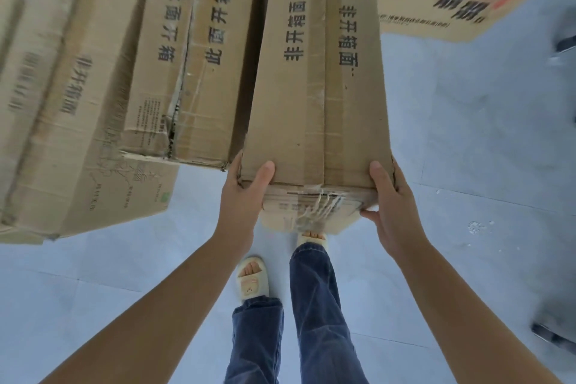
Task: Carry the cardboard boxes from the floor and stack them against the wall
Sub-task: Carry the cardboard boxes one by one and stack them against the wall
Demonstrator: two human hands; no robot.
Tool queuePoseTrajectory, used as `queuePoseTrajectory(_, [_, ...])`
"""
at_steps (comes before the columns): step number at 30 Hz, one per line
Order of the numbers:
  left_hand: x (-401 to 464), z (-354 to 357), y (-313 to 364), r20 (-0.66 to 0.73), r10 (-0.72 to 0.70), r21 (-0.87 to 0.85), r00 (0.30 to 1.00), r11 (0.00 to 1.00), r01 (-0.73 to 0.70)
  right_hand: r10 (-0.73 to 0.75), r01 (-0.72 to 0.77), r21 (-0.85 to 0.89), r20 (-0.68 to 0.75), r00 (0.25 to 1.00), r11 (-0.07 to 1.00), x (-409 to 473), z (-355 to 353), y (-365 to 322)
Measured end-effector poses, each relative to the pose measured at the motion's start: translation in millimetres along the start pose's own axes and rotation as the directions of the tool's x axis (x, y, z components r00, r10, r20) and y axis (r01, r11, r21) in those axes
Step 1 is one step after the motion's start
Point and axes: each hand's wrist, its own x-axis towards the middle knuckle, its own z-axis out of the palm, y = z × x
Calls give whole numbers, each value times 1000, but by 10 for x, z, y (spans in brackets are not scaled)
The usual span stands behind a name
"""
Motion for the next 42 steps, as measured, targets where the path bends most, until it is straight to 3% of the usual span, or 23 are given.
queuePoseTrajectory(13, [-1376, -524, 591, 27, -24, 28, 999, 999, 24, -15, 3, -131, -89, 996, 991, -1533, 110, -530])
queuePoseTrajectory(26, [-2567, -600, 1056, 24, 54, -40, 998, 998, -53, -155, 136, -162, -114, 981, 977, -2783, -84, -1041])
queuePoseTrajectory(31, [-3067, -293, 903, -21, 89, -94, 996, 991, -90, -233, 219, -214, -43, 972, 952, -3006, -533, -1129])
queuePoseTrajectory(42, [-4537, 486, 335, -189, 318, -121, 929, 931, -343, -380, 414, -221, 180, 907, 883, -3774, -1828, -1189])
